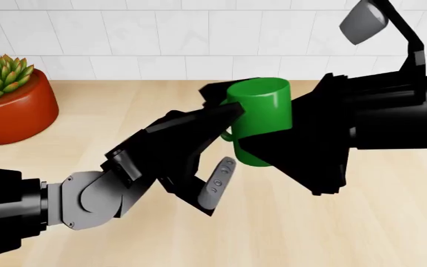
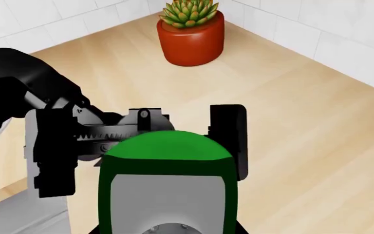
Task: A wet mug is on the counter and needs to be dried. Pick it up and place it upside down in the open cabinet.
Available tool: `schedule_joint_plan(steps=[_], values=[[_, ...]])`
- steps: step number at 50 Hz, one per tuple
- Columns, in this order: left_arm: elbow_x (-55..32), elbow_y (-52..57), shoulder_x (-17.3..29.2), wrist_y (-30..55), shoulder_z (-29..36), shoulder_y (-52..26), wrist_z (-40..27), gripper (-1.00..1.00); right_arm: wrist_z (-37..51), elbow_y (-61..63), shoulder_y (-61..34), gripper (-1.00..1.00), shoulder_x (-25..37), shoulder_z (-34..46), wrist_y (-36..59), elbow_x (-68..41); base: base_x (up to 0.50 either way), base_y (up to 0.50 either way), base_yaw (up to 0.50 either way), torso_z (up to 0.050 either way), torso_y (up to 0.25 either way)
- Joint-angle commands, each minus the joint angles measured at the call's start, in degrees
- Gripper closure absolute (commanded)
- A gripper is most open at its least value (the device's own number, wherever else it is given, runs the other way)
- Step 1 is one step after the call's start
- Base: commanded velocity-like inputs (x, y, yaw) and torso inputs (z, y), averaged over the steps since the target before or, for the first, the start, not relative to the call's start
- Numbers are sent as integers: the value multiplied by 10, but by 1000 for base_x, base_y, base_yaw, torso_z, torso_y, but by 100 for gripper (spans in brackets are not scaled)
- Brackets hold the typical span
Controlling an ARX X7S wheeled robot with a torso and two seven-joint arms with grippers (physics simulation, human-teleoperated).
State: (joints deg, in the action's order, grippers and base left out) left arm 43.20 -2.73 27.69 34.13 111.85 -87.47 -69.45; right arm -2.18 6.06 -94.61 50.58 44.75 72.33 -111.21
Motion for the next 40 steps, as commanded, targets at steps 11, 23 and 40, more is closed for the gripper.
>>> schedule_joint_plan(steps=[11,23,40], values=[[-11,-26,31,-22,-13,-5,-11,-100,10,5,-11,100,21,-4,-2,4,0,0,0,0,0],[-42,-30,52,-28,-34,-1,-1,-100,22,8,-19,100,31,-2,-1,-4,0,0,0,0,0],[-382,196,161,-43,-263,6,63,-100,68,13,-32,100,52,3,-6,-24,0,0,0,1,1]])
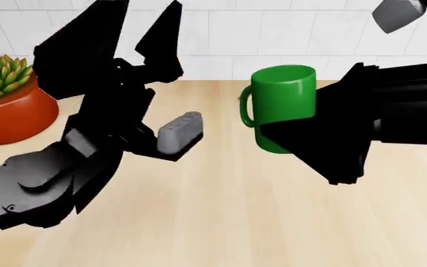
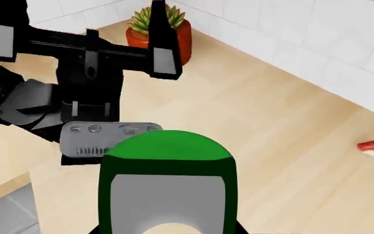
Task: A wet mug is on the counter and needs to be dried. Pick it up and place it upside down in the open cabinet.
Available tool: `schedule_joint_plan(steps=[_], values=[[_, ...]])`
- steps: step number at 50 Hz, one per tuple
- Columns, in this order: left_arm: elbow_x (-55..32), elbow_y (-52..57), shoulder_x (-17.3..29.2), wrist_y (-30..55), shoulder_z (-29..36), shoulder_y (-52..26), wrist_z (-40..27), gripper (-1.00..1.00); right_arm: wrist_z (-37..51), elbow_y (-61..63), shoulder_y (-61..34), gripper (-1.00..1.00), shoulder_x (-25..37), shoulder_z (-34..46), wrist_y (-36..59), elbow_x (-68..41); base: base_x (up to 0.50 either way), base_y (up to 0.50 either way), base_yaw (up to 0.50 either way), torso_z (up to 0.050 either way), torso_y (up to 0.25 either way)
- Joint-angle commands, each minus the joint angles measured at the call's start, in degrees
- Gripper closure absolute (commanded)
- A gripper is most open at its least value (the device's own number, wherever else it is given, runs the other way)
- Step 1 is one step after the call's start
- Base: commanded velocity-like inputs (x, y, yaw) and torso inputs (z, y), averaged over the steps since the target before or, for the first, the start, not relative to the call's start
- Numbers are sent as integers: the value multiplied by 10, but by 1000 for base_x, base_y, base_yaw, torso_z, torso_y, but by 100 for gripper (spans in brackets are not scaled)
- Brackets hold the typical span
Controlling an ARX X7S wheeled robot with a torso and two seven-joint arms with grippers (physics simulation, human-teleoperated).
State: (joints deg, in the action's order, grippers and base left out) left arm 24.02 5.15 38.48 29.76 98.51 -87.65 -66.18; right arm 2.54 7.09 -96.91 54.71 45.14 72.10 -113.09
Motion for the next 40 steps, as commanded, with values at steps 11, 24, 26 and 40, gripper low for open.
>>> schedule_joint_plan(steps=[11,24,26,40], values=[[-515,193,63,57,-308,52,64,-100,92,19,-20,100,26,2,-28,-47,0,0,0,0,0],[-874,142,62,48,-444,92,176,-100,182,51,-44,100,40,16,-46,-112,0,0,0,0,0],[-896,144,64,51,-450,94,180,-100,210,62,-50,100,45,21,-55,-139,0,0,0,0,0],[-1014,149,74,58,-482,105,177,-100,383,168,-165,100,71,38,-115,-337,0,0,0,0,0]])
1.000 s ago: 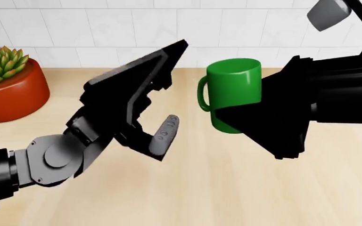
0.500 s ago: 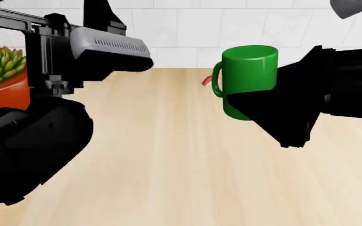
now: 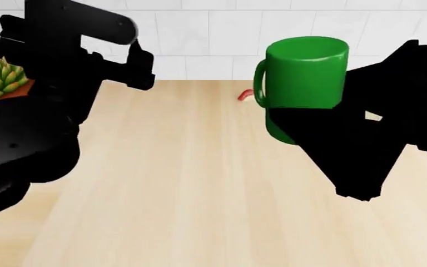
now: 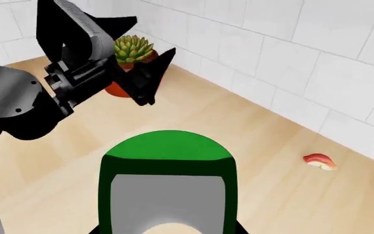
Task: A wet mug is on the counter and needs to be dried. Pick it up and place it upside down in the open cabinet.
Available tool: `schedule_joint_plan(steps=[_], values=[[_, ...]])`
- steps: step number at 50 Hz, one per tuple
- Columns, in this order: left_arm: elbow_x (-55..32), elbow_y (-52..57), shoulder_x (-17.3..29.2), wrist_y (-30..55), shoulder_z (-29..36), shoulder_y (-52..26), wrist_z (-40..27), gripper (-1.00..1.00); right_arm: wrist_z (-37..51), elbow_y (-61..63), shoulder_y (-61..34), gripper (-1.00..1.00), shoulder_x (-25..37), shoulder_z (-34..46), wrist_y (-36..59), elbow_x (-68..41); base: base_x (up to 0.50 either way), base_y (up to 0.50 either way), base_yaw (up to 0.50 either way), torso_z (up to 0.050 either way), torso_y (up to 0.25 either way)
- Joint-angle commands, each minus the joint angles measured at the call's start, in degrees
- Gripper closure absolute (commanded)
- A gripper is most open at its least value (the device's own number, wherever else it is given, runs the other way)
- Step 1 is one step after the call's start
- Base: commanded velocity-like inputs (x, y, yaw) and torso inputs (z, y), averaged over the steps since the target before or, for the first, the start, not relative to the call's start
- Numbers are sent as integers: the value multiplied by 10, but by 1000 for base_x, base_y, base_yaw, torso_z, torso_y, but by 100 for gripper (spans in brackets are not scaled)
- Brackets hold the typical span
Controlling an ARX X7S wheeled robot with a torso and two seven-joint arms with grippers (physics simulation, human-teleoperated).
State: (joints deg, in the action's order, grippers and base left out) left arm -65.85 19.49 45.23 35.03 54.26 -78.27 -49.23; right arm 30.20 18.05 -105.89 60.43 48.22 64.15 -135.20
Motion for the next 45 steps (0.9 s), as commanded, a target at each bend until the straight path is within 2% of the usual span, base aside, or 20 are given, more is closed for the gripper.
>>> schedule_joint_plan(steps=[1,9,14,26,38,45], values=[[-119,7,7,6,-41,12,6,-100,112,59,-82,100,14,7,-37,-123,0,0,0,0,0],[-145,1,9,6,-49,13,10,-100,161,46,-149,100,-4,15,-40,-174,0,0,0,0,0],[-163,-1,8,16,-51,8,-13,-100,188,29,-193,100,-27,22,-39,-200,0,0,0,0,0],[-177,-10,1,30,-48,0,-16,-100,247,-67,-284,100,-92,33,-6,-252,0,0,0,0,1],[-175,-12,-4,32,-43,3,-10,-100,421,-254,-289,100,-213,-53,105,-304,0,0,0,0,0],[-172,-16,-9,33,-40,5,-8,-100,580,-367,-290,100,-284,-109,180,-368,0,0,0,0,0]])
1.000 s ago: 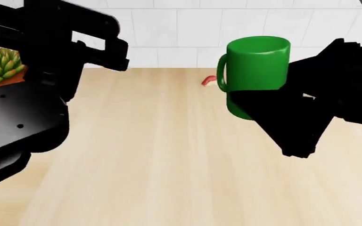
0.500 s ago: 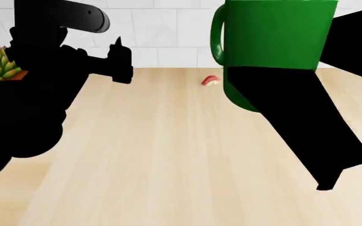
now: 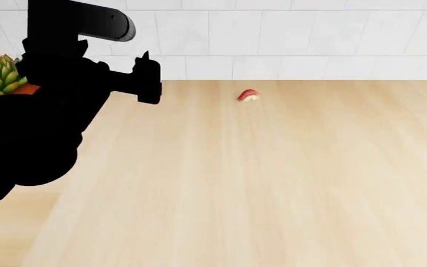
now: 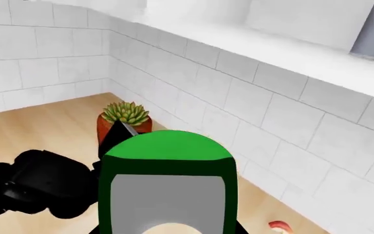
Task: A wet mug is on the counter and needs to be dried. Pick it up and place it upside down in the open cabinet.
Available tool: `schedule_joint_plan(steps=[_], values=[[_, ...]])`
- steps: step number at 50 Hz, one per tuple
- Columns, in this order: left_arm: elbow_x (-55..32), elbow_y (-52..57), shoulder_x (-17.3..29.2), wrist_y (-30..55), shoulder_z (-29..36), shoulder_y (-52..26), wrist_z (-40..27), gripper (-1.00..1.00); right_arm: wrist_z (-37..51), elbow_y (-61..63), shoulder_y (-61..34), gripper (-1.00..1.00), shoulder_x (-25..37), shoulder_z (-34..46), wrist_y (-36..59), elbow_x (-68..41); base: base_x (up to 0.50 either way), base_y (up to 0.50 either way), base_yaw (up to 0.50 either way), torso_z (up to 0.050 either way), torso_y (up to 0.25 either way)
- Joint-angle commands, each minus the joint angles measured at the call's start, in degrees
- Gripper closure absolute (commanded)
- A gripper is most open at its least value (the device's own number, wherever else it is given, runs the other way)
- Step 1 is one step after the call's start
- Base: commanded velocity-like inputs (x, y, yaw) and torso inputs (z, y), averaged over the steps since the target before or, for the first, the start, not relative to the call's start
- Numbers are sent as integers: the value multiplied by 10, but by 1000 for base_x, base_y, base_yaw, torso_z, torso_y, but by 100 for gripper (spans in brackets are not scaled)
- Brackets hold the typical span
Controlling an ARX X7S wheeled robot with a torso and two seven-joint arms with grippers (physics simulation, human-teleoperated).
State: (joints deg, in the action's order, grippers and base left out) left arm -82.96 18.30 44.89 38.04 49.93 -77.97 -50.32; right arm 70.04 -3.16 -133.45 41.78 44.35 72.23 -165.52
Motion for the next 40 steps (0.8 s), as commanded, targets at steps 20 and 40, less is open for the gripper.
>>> schedule_joint_plan(steps=[20,40], values=[[-2,-10,-11,2,5,4,11,-100,199,-263,-15,100,-175,-126,177,75,0,0,0,0,0],[-4,-17,-18,13,9,-5,14,-100,199,-280,-15,100,-229,-200,178,231,0,0,0,0,0]])
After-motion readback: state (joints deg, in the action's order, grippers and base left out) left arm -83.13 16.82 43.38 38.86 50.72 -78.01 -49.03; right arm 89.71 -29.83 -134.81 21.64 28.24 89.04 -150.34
